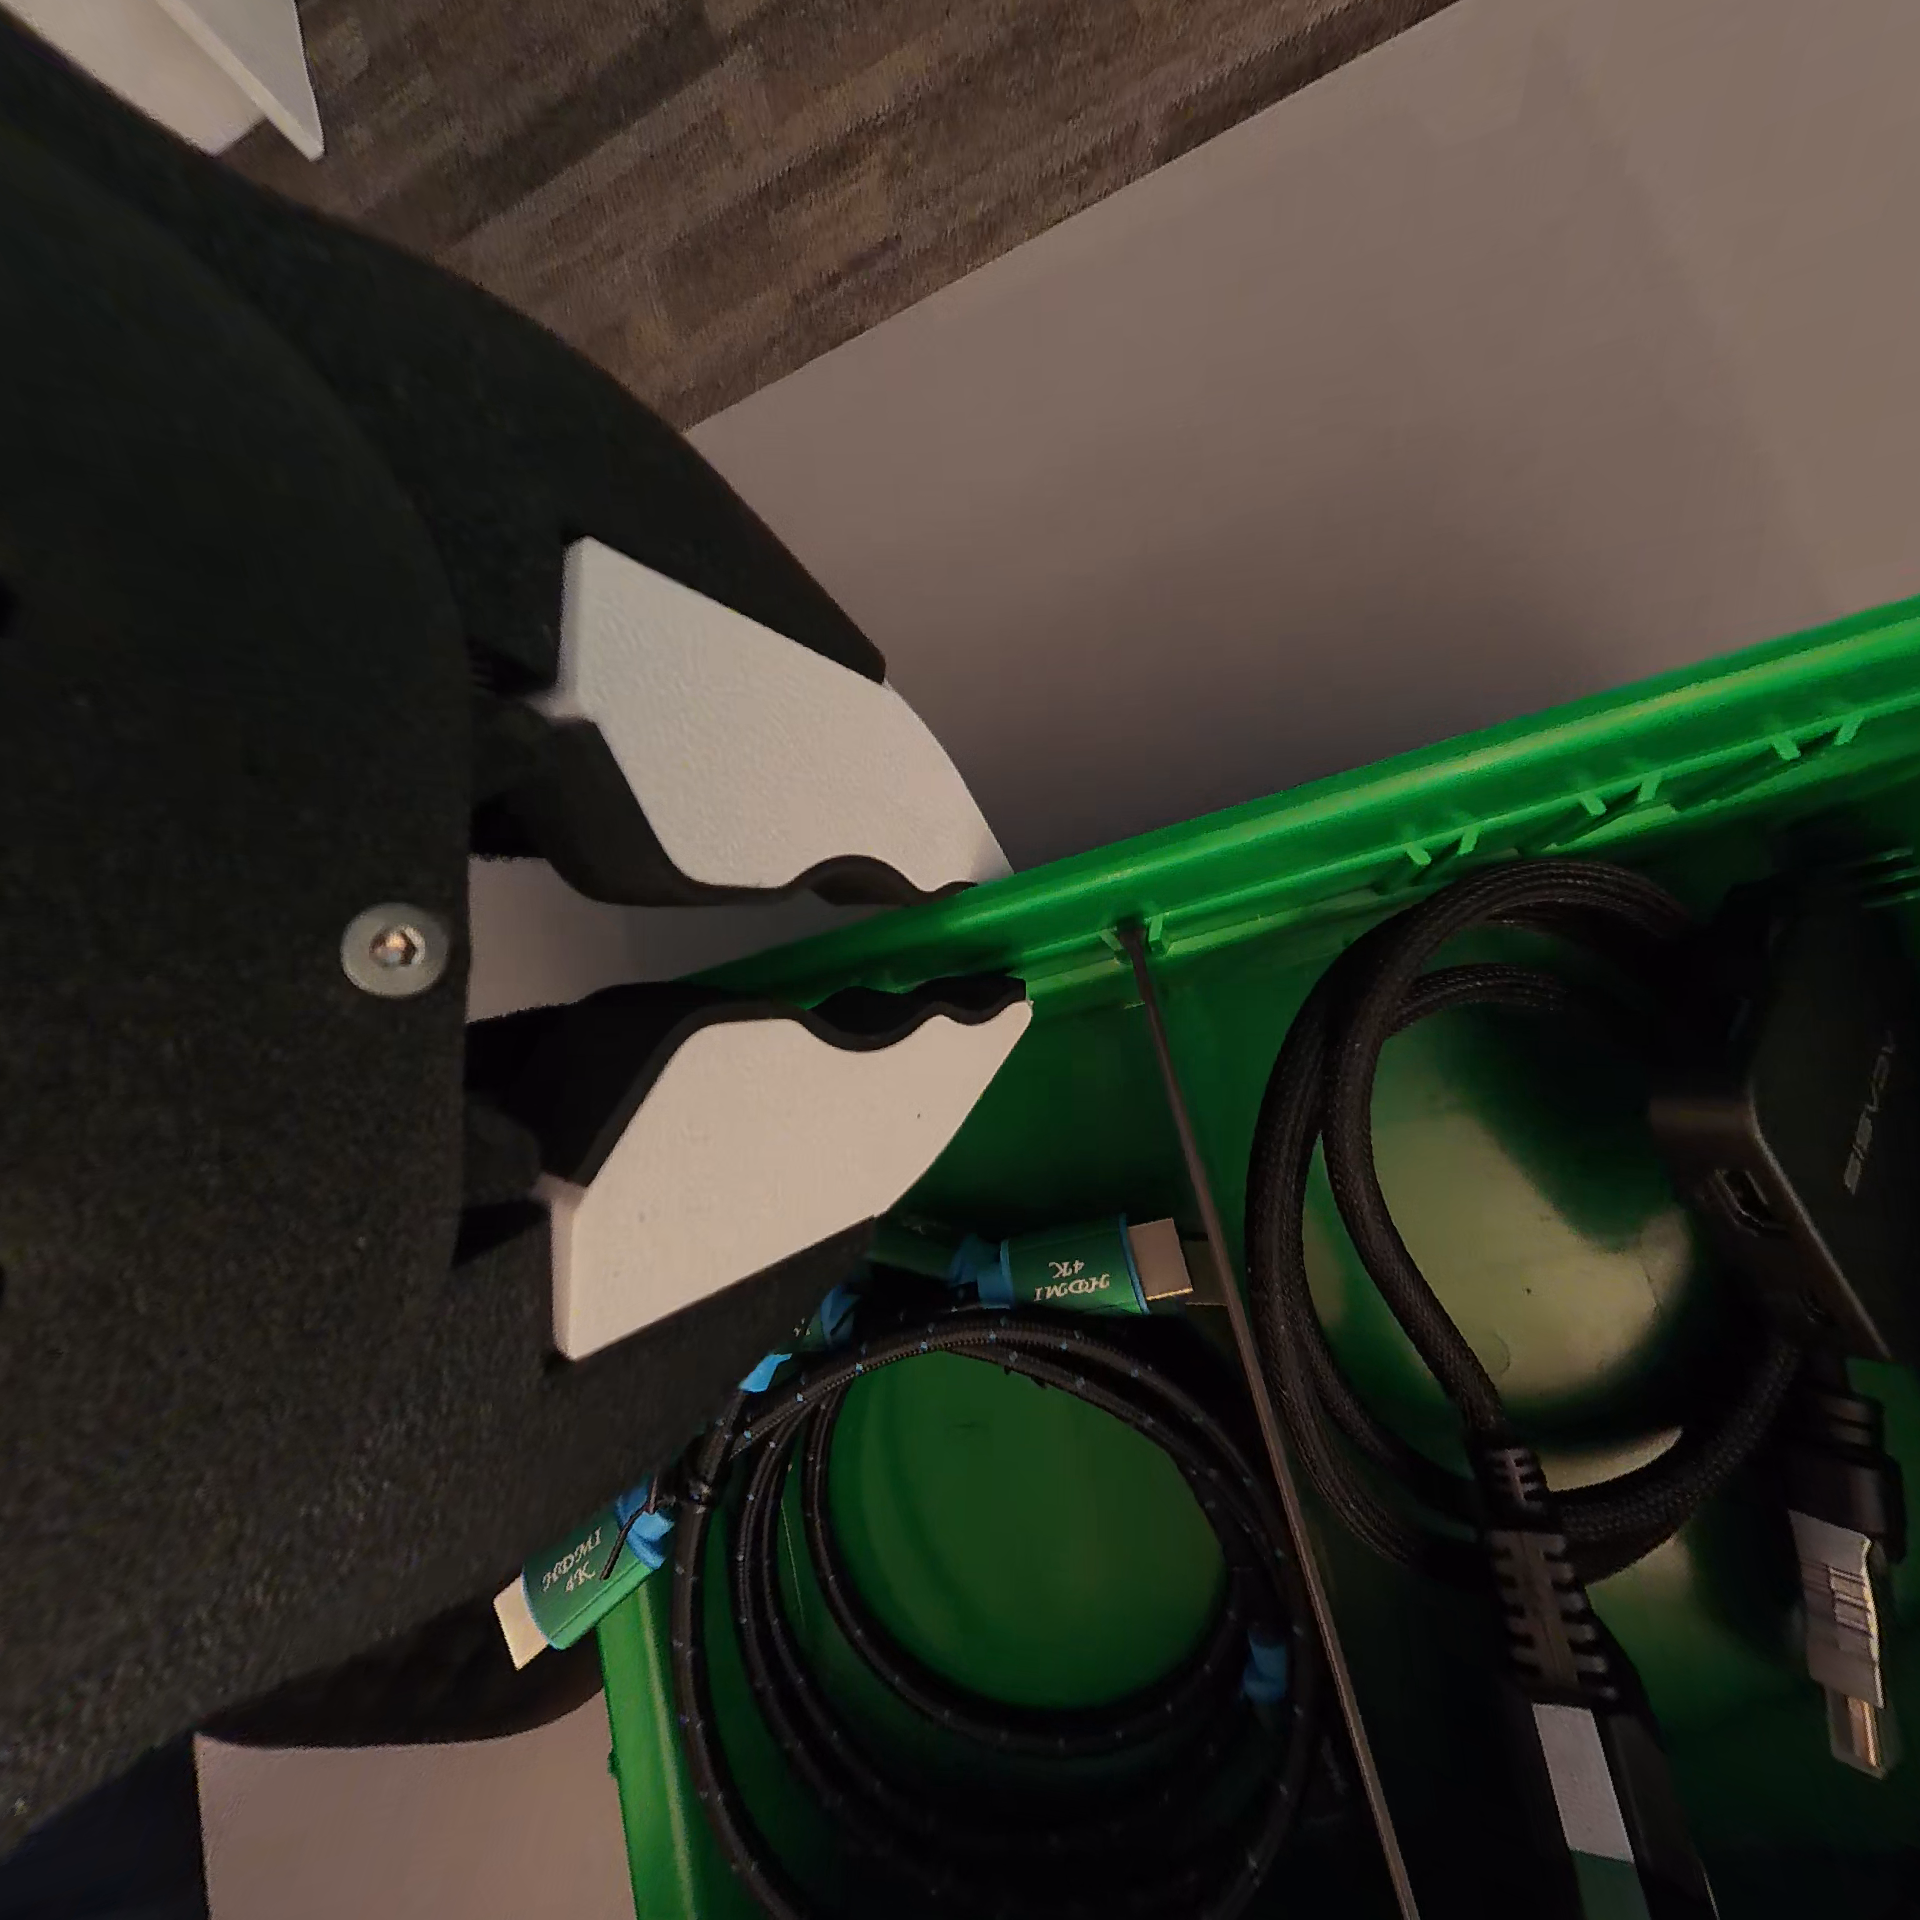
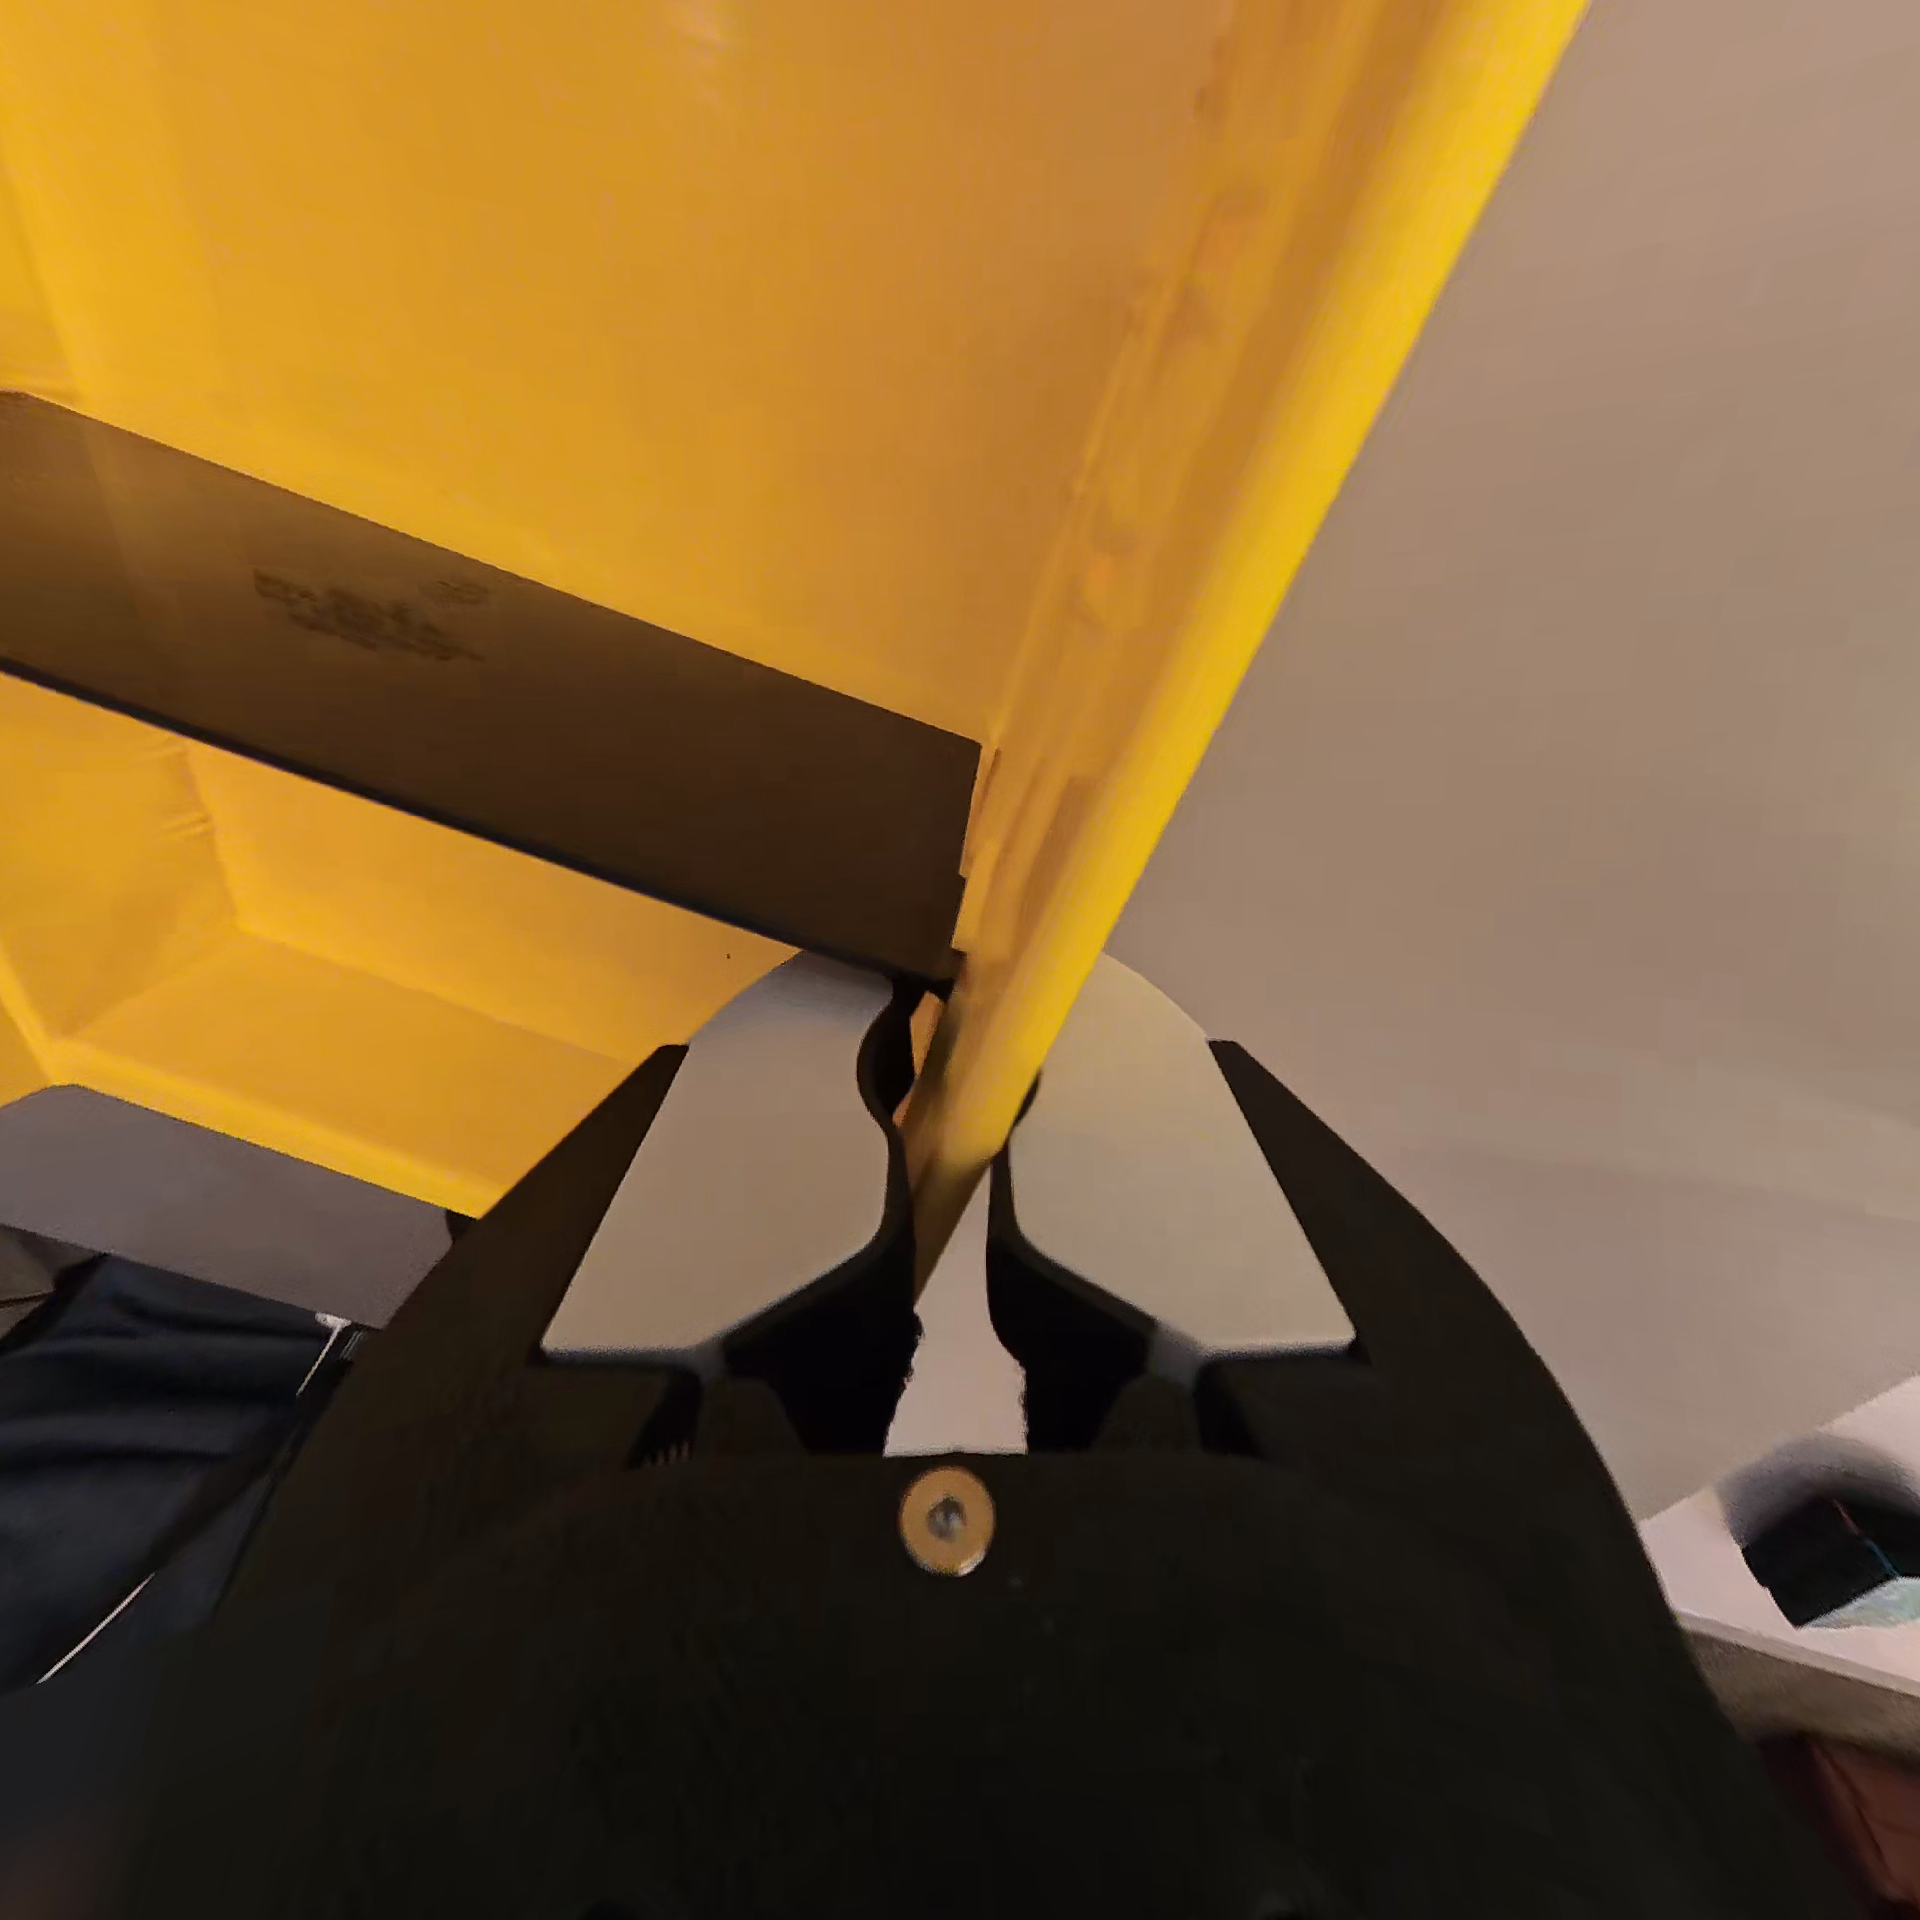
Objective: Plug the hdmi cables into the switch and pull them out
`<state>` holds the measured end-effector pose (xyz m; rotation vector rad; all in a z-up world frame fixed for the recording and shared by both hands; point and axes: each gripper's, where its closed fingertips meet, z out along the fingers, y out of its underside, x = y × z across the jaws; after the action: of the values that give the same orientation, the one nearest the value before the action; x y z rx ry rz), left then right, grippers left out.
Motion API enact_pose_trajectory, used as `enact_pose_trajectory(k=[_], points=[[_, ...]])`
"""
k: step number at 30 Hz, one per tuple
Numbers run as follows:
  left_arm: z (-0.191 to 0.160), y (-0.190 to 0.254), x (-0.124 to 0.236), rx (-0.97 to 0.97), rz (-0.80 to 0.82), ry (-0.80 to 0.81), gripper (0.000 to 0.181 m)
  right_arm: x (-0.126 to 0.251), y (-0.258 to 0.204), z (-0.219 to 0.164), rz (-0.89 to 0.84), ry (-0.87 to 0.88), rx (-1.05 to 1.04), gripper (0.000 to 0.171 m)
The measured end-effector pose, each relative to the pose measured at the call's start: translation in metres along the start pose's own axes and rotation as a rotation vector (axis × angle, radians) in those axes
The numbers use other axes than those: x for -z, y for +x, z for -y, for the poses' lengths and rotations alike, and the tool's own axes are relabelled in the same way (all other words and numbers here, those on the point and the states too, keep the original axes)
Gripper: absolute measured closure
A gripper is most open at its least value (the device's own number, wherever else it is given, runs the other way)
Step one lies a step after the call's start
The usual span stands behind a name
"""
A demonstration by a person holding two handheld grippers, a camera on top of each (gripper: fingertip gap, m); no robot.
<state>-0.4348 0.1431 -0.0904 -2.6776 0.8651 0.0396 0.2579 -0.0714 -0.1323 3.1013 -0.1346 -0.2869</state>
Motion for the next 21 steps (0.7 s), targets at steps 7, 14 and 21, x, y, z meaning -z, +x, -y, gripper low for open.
enact_pose_trajectory(k=[7,14,21], points=[[0.0,0.0,0.0,-0.013,0.006,0.011,0.17,-0.002,-0.007,0.005,0.0,-0.007,0.043,0.161],[0.001,0.0,-0.001,-0.019,0.019,0.025,0.169,-0.003,-0.013,0.004,-0.005,-0.012,0.063,0.16],[0.002,0.0,-0.003,0.004,0.009,0.059,0.169,-0.004,-0.018,0.004,-0.001,-0.018,0.087,0.16]])
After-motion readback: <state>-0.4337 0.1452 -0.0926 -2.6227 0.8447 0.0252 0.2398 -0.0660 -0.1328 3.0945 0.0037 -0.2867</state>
